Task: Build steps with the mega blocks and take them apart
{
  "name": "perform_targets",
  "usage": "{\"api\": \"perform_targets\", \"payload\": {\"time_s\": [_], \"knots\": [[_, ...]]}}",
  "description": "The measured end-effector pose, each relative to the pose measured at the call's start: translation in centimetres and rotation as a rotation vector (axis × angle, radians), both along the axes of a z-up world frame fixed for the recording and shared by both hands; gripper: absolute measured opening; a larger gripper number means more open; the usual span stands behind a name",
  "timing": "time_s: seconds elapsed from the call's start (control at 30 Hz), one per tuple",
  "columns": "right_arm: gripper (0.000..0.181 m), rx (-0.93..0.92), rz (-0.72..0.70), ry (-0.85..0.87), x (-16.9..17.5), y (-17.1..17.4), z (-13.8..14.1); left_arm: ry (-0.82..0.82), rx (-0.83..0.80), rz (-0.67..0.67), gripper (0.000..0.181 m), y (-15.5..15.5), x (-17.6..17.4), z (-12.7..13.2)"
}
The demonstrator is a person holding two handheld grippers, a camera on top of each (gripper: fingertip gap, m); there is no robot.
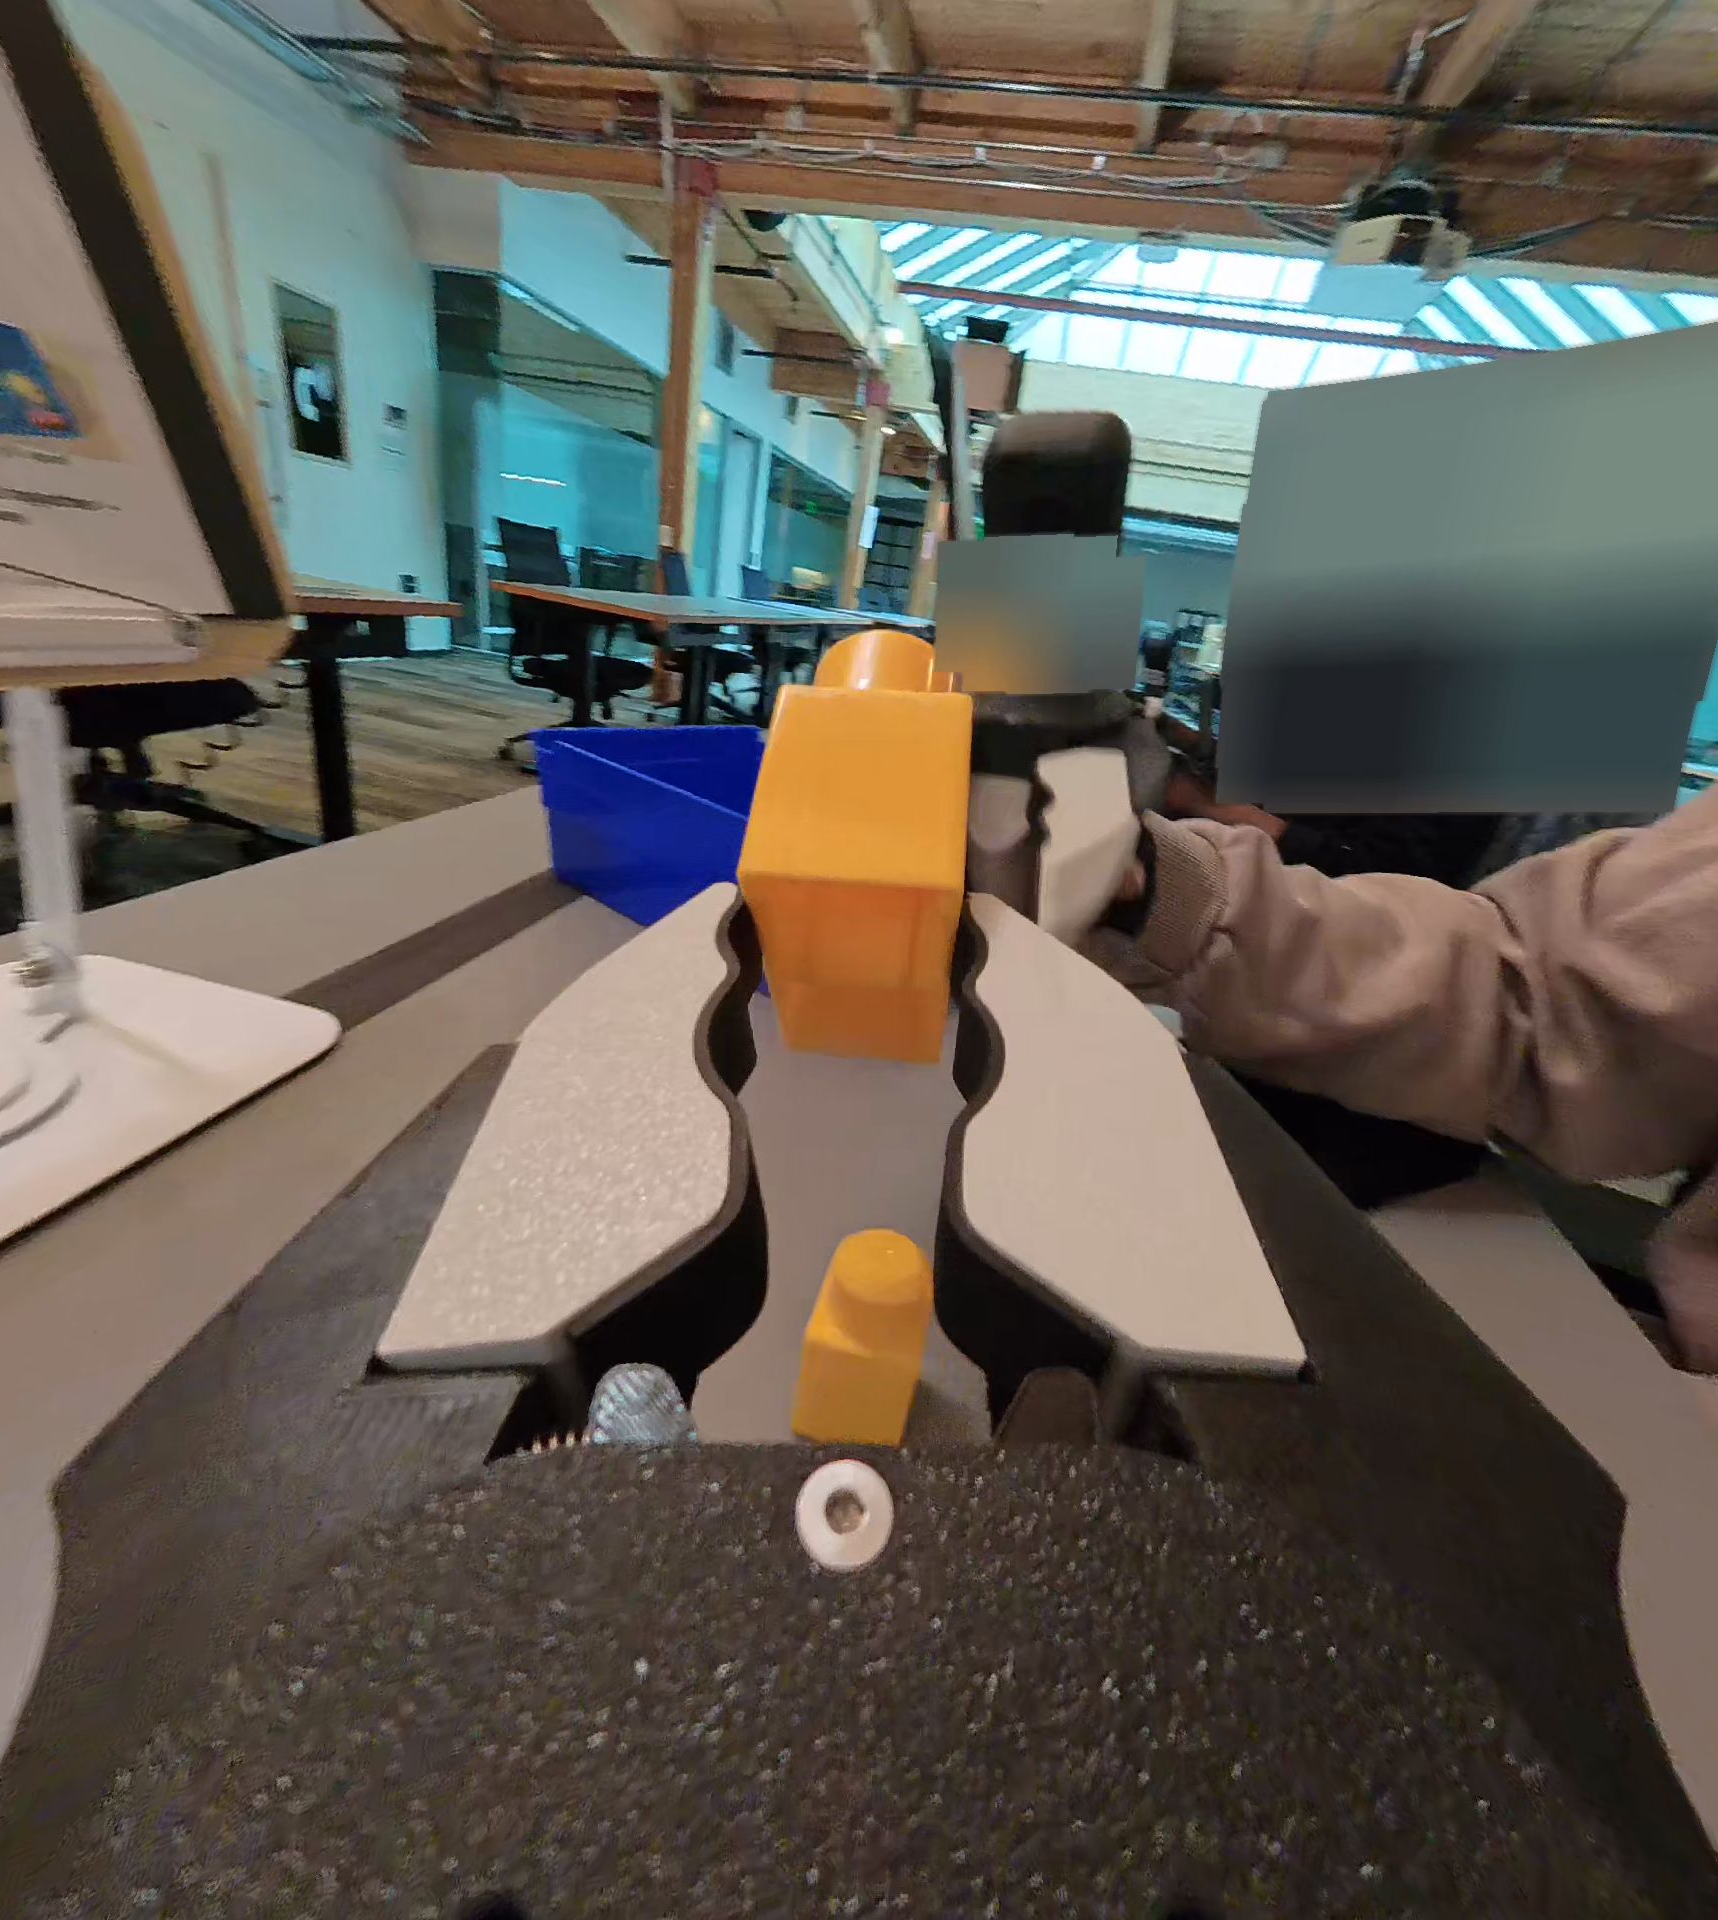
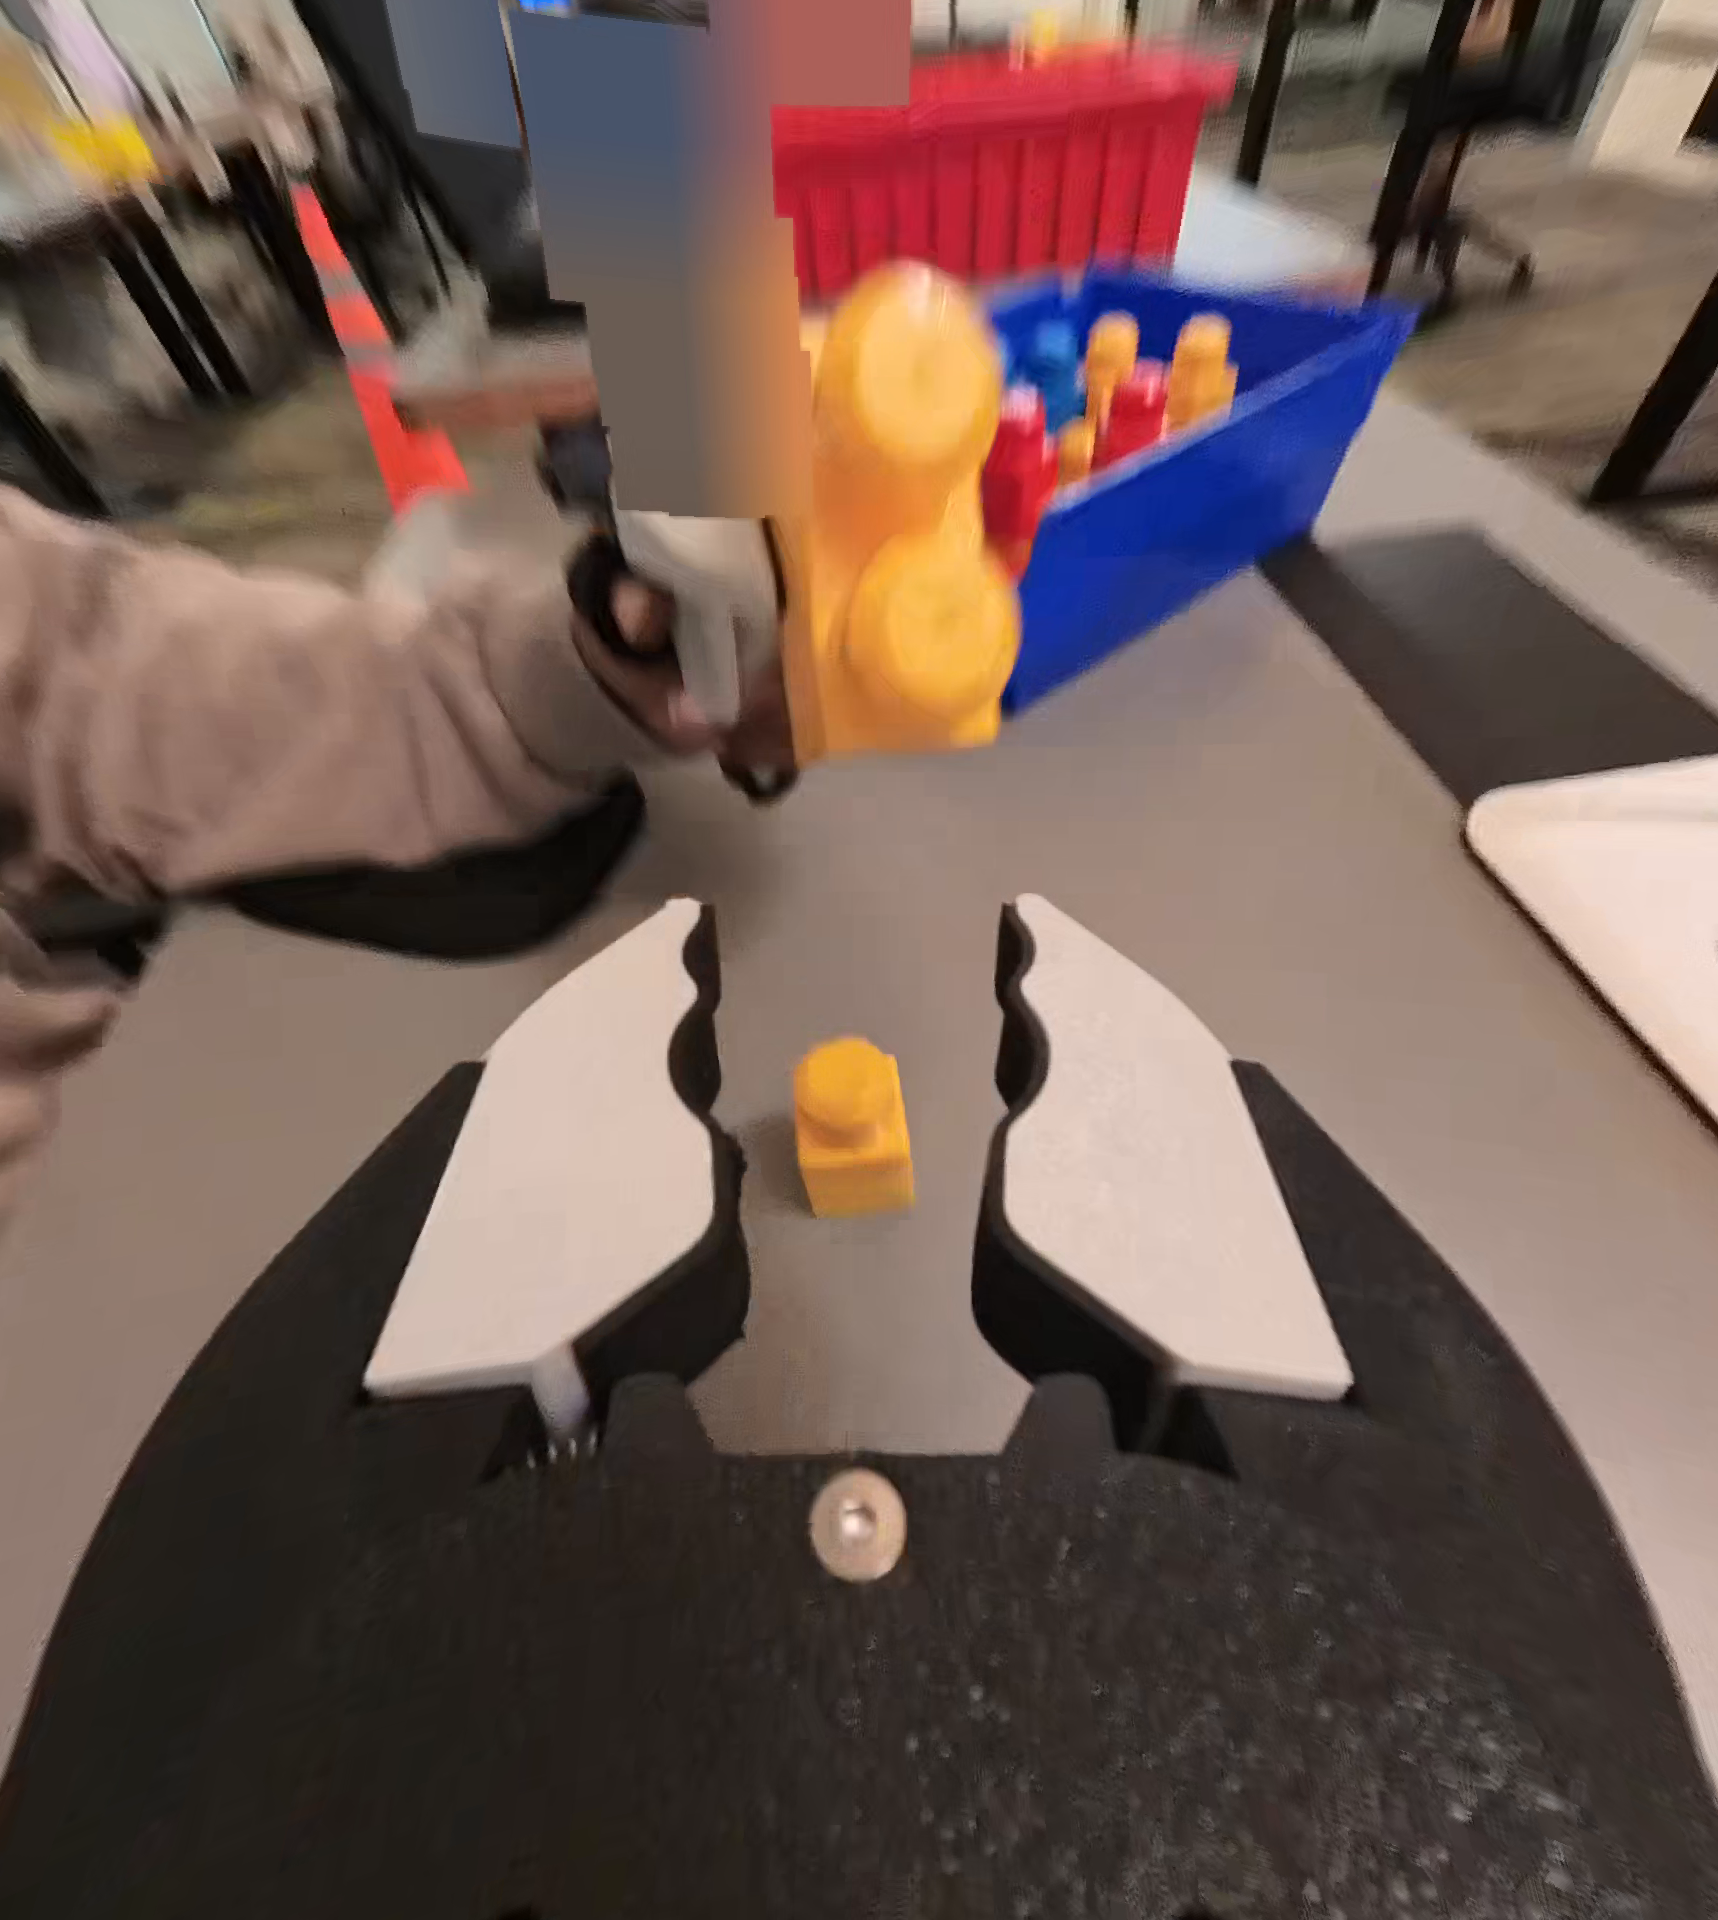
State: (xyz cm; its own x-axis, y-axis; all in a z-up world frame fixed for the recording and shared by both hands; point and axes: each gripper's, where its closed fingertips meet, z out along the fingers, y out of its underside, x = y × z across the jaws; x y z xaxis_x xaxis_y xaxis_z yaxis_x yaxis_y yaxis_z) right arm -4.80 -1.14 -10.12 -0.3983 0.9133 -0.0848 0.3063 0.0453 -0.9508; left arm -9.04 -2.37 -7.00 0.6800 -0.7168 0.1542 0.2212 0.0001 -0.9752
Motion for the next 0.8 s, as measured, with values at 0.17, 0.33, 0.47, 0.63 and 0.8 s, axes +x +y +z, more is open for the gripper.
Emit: {"api": "perform_targets", "payload": {"time_s": [0.17,0.33,0.47,0.63,0.8], "knots": [[0.047,-0.029,0.020,0.090,1.4,-0.3,2.6,0.014,0.001,-0.109,0.036,-0.7,3.1,-0.5],[0.030,-0.017,0.052,0.114,1.5,-1.2,2.6,0.028,-0.006,-0.132,0.036,-0.8,4.0,-0.8],[0.028,-0.028,0.056,0.128,1.5,-1.2,2.8,0.033,-0.007,-0.134,0.036,-0.9,4.1,-0.7],[0.028,0.007,0.053,0.102,1.8,-1.3,2.4,0.043,-0.018,-0.152,0.036,-0.9,4.4,-1.1],[0.028,0.061,0.036,0.060,2.5,-0.9,2.1,0.074,-0.038,-0.137,0.036,-0.5,5.0,-2.0]]}}
